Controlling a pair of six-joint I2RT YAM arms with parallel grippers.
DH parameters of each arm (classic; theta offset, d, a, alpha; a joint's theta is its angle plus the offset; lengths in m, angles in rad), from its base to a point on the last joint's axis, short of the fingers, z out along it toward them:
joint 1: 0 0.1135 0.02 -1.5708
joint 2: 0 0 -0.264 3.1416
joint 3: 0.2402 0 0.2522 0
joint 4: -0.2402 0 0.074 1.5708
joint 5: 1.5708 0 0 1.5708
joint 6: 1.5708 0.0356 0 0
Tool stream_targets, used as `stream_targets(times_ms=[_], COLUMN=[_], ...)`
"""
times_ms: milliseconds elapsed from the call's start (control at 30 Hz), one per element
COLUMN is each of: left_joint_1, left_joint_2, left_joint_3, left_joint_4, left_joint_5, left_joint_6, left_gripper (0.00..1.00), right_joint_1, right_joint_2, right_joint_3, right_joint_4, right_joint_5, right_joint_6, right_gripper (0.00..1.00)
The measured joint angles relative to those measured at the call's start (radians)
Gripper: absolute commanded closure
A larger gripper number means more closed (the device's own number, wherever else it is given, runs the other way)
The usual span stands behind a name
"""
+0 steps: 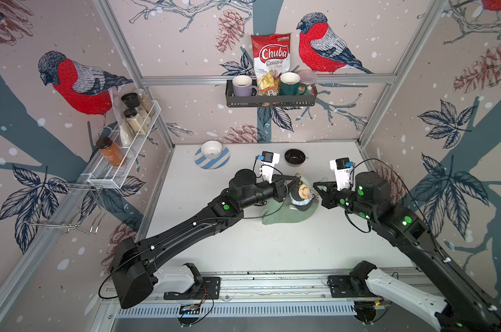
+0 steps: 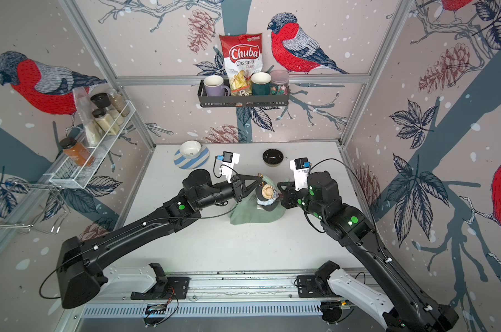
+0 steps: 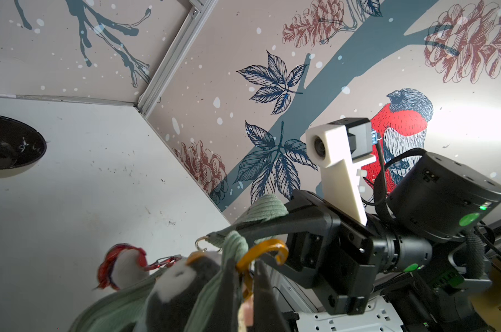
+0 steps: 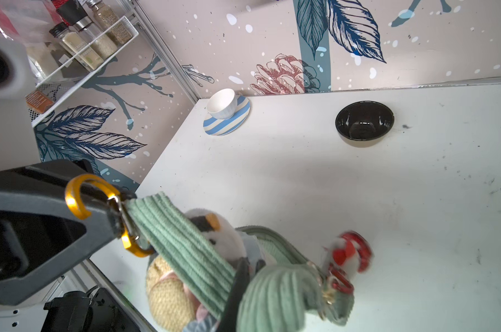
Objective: Remove the decoration from the bag
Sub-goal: Remove the decoration item from the bag.
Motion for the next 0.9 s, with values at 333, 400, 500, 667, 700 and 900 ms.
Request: stream_targets(times_ms=[333,400,500,667,700,900], left_joint_1=[0.056,0.082,0.110,0.120,0.120,0.121], left_joint_2=[-0.097,-0.138,-0.168,-0.156,-0.152,-0.143], left_joint_3=[0.014,0.021,0.077,0.097,0.095,0.063], left_joint_4=[-0.197,-0.235,-0.280,-0.299,-0.297,-0.283], left_joint_5=[-0.043,-0.065,-0.066,-0.001,0.016,0.098], left_joint_6=[0.093,0.113,0.139,0.137,0.137,0.129], left_gripper=[1.00,1.00,1.00,1.00,1.00,1.00], right_joint_1=[-0.029,-0.037,-0.048,-0.061,-0.061,-0.066], right_joint_2=[0.075,0.101,0.137,0.169,0.168,0.177], right_joint_3=[0.043,0.075,0.120,0.164,0.162,0.145], right_joint_4=[0.069,0.050,0.018,0.013,0.016,0.045], right_joint_5=[-0.056,-0.051,-0.038,-0.010,-0.010,-0.008], right_joint_6=[0.000,0.001,0.000,0.000,0.002,0.035], right_gripper=[1.00,1.00,1.00,1.00,1.00,1.00])
